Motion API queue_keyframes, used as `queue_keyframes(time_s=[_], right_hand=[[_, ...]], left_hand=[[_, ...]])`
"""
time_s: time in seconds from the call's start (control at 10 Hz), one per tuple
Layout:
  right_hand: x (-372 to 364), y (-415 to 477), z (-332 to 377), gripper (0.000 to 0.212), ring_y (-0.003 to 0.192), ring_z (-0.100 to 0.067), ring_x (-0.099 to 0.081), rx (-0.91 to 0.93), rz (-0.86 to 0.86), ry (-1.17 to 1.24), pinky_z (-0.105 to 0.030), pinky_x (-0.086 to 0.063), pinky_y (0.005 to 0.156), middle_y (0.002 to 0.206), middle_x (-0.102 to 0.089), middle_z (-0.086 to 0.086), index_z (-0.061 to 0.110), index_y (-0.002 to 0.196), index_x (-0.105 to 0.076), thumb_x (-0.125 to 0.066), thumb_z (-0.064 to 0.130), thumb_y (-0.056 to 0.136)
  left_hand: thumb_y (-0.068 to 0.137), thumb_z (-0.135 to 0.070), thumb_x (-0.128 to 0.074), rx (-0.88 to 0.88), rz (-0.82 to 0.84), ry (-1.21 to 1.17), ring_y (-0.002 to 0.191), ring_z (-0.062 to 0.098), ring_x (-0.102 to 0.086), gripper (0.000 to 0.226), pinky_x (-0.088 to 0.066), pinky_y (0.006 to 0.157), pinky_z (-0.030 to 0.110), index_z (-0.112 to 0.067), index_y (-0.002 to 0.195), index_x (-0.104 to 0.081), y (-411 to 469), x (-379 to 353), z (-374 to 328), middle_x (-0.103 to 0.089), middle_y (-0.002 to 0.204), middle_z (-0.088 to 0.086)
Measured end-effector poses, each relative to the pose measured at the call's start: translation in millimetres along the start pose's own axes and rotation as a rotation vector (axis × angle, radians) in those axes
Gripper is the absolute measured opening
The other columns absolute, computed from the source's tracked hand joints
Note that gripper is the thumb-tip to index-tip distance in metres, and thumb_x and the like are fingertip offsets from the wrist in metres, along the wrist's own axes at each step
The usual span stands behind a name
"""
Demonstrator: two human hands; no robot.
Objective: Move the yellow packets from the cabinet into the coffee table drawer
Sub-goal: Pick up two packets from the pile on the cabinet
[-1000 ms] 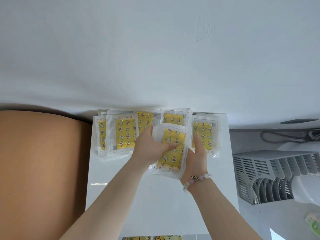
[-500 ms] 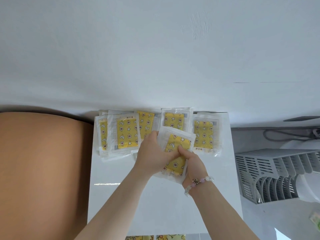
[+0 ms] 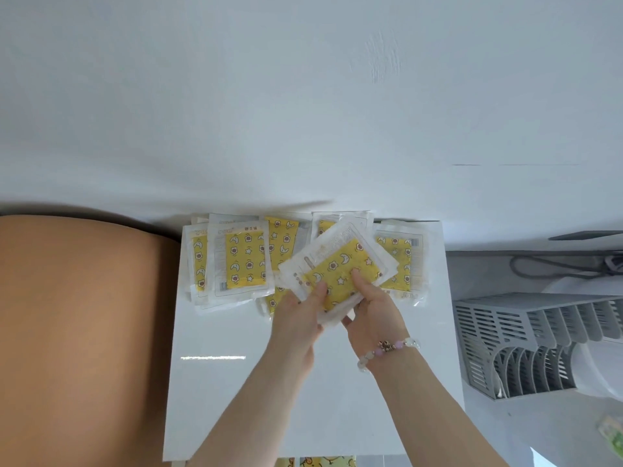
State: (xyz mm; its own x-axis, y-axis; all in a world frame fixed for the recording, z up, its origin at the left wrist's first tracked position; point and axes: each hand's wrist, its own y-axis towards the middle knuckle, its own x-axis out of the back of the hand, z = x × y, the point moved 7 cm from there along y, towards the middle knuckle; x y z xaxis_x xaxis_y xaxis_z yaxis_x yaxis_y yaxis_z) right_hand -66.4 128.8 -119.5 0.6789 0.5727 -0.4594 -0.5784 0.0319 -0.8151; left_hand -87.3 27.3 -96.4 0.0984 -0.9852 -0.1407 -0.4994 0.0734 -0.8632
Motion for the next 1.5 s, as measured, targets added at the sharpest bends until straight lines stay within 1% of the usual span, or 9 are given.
queue_keyframes(time_s=[0.2,0.3,0.4,0.5,0.7,0.8,1.0,1.2,1.5], right_hand=[[10,-29,32,0.093,0.123,-0.039,-0.052,-0.176,0.178,-0.108,-0.046,-0.038,0.104,0.129,-0.058,-0.021,0.006,0.117,-0.067,-0.086,0.053,0.039],[14,-22,33,0.096,0.1,-0.031,-0.062,-0.279,0.222,-0.347,-0.04,-0.043,0.089,0.11,-0.067,-0.013,0.008,0.118,-0.067,-0.084,0.057,0.037],[1,-23,22,0.063,0.079,-0.015,-0.064,-0.344,0.294,-0.778,-0.035,-0.049,0.083,0.089,-0.071,-0.002,0.018,0.111,-0.067,-0.075,0.047,0.056],[-2,-22,8,0.058,0.106,-0.016,-0.064,-0.32,0.287,-1.053,-0.044,-0.041,0.104,0.106,-0.072,0.005,0.03,0.104,-0.069,-0.079,0.049,0.05],[5,-28,-2,0.038,0.101,-0.024,-0.067,-0.234,0.222,-0.869,-0.042,-0.048,0.097,0.103,-0.073,-0.006,0.019,0.102,-0.07,-0.077,0.025,0.065],[5,-26,-2,0.011,0.084,-0.01,-0.066,-0.113,0.148,-0.973,-0.018,-0.05,0.078,0.087,-0.072,0.003,0.022,0.091,-0.068,-0.071,0.016,0.083],[15,-23,5,0.006,0.079,-0.014,-0.063,-0.008,0.01,-0.943,-0.027,-0.049,0.079,0.079,-0.069,0.002,0.018,0.088,-0.068,-0.067,0.012,0.086],[43,-21,12,0.014,0.096,-0.027,-0.069,-0.029,-0.091,-0.593,-0.043,-0.05,0.095,0.098,-0.074,-0.008,0.011,0.098,-0.071,-0.067,0.009,0.084],[81,-21,17,0.01,0.097,-0.031,-0.068,-0.006,-0.301,-0.381,-0.049,-0.046,0.098,0.097,-0.074,-0.011,0.011,0.091,-0.072,-0.07,0.011,0.081]], left_hand=[[0.09,-0.018,-0.062,-0.174,0.36,0.791,0.09,0.009,-0.067,0.007,-0.05,0.081,0.024,-0.021,0.095,-0.066,6,12,-66,-0.072,0.094,-0.006],[0.09,-0.025,-0.063,-0.154,0.553,1.306,0.084,0.006,-0.062,0.011,-0.043,0.079,0.025,-0.016,0.095,-0.064,8,3,-67,-0.069,0.09,-0.007],[0.091,-0.028,-0.061,-0.142,0.676,1.533,0.066,0.003,-0.051,0.011,-0.035,0.063,0.02,-0.018,0.089,-0.058,6,-12,-60,-0.054,0.07,-0.012],[0.091,-0.03,-0.06,-0.157,0.694,1.589,0.075,0.009,-0.056,0.009,-0.039,0.069,0.023,-0.024,0.097,-0.059,6,-24,-56,-0.062,0.082,-0.008],[0.092,-0.028,-0.058,-0.191,0.621,1.695,0.083,0.016,-0.055,0.024,-0.043,0.076,0.029,-0.021,0.115,-0.059,12,-36,-54,-0.062,0.095,-0.002],[0.093,-0.028,-0.058,-0.222,0.556,1.762,0.082,0.019,-0.053,0.021,-0.042,0.068,0.026,-0.013,0.107,-0.059,16,-39,-52,-0.057,0.089,-0.001],[0.09,-0.026,-0.062,-0.321,0.455,1.635,0.085,0.017,-0.051,0.016,-0.038,0.062,0.023,-0.016,0.101,-0.055,13,-51,-54,-0.052,0.087,-0.004],[0.089,-0.028,-0.061,-0.292,-0.18,0.782,0.094,0.014,-0.055,0.027,-0.039,0.078,0.025,-0.016,0.113,-0.059,32,-16,-83,-0.06,0.108,-0.004],[0.078,-0.048,-0.071,-0.344,-0.38,1.174,0.127,0.027,-0.038,0.077,-0.035,0.102,0.034,-0.004,0.132,-0.038,50,-39,-58,-0.042,0.134,0.011]])
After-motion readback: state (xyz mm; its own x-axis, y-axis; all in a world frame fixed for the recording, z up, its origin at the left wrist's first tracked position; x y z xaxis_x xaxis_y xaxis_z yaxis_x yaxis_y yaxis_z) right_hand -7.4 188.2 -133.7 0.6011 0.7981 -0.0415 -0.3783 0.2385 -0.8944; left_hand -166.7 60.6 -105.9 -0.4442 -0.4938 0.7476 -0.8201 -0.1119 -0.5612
